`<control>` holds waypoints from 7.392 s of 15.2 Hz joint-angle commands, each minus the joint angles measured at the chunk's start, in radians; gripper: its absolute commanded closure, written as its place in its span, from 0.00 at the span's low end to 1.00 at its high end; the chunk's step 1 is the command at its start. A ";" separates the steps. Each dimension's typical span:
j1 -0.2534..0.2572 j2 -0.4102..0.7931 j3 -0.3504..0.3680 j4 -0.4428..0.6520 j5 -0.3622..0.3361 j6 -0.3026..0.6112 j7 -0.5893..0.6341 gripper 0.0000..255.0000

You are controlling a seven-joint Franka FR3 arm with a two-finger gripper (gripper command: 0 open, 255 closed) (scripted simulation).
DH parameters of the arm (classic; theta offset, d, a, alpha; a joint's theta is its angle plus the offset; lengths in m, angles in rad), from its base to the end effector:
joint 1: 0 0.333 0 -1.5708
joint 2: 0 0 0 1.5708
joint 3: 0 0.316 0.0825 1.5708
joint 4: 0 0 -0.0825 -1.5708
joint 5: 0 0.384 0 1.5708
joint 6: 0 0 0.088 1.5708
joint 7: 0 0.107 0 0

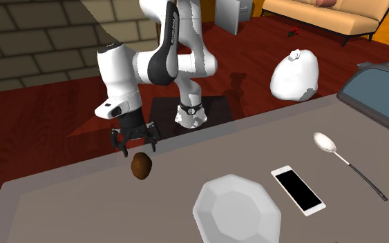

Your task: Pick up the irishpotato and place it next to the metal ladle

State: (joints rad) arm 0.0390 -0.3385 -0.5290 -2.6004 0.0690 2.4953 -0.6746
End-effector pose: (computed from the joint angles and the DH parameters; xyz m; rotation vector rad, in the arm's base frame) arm 0.3846 -0.2012 0.3741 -3.0253 -0.2157 -0.4147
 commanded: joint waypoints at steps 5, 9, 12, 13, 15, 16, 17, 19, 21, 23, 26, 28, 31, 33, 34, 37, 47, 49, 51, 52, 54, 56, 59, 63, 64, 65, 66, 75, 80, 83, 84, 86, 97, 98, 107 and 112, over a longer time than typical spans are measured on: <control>0.050 0.088 -0.036 -0.009 0.077 0.092 -0.061 0.00; 0.056 0.097 -0.039 -0.010 0.086 0.100 -0.067 0.00; 0.056 0.097 -0.039 -0.010 0.086 0.100 -0.067 0.00; 0.055 0.097 -0.039 -0.010 0.086 0.100 -0.067 0.00; 0.055 0.097 -0.039 -0.010 0.086 0.100 -0.067 1.00; 0.055 0.097 -0.039 -0.009 0.086 0.100 -0.067 1.00; 0.055 0.097 -0.039 -0.010 0.086 0.100 -0.067 1.00; 0.055 0.097 -0.039 -0.010 0.086 0.100 -0.067 1.00; 0.055 0.097 -0.039 -0.010 0.085 0.099 -0.067 1.00; 0.056 0.097 -0.039 -0.010 0.086 0.100 -0.067 1.00; 0.036 0.062 -0.022 0.004 0.049 0.056 -0.034 1.00; 0.025 0.040 -0.011 0.015 0.030 0.026 -0.015 1.00; 0.012 0.010 0.004 0.033 0.006 -0.019 0.010 1.00; 0.004 -0.008 0.014 0.046 -0.008 -0.049 0.024 1.00; 0.001 -0.017 0.018 0.053 -0.013 -0.064 0.031 1.00; -0.008 -0.041 0.031 0.076 -0.028 -0.108 0.049 1.00; -0.025 -0.102 0.065 0.164 -0.058 -0.253 0.094 1.00; -0.027 -0.111 0.070 0.184 -0.061 -0.281 0.101 1.00; -0.026 -0.133 0.095 0.166 -0.066 -0.283 0.131 1.00; -0.024 -0.152 0.119 0.146 -0.069 -0.280 0.159 1.00; -0.019 -0.188 0.166 0.109 -0.072 -0.275 0.215 1.00; -0.011 -0.219 0.213 0.076 -0.071 -0.270 0.270 1.00; 0.007 -0.258 0.283 0.035 -0.061 -0.264 0.351 1.00; 0.040 -0.294 0.377 -0.003 -0.039 -0.257 0.459 1.00; 0.049 -0.300 0.400 -0.009 -0.033 -0.255 0.487 1.00; 0.059 -0.305 0.424 -0.014 -0.025 -0.252 0.514 1.00; 0.069 -0.308 0.448 -0.018 -0.018 -0.250 0.541 1.00; 0.158 -0.274 0.659 0.005 0.044 -0.225 0.785 1.00; 0.192 -0.212 0.776 0.061 0.061 -0.211 0.920 1.00; 0.204 -0.162 0.846 0.109 0.060 -0.204 1.003 1.00; 0.206 -0.144 0.869 0.127 0.058 -0.202 1.031 1.00; 0.208 -0.104 0.916 0.166 0.048 -0.200 1.089 1.00; 0.190 0.188 1.174 0.461 -0.136 -0.229 1.448 1.00; 0.191 0.223 1.195 0.495 -0.167 -0.237 1.486 1.00; 0.337 0.596 1.278 0.870 -0.495 -0.394 1.804 1.00; 0.426 0.712 1.257 0.987 -0.578 -0.436 1.870 1.00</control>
State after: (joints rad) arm 0.4596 0.3662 0.7311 -1.6133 -0.5011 2.0542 1.1879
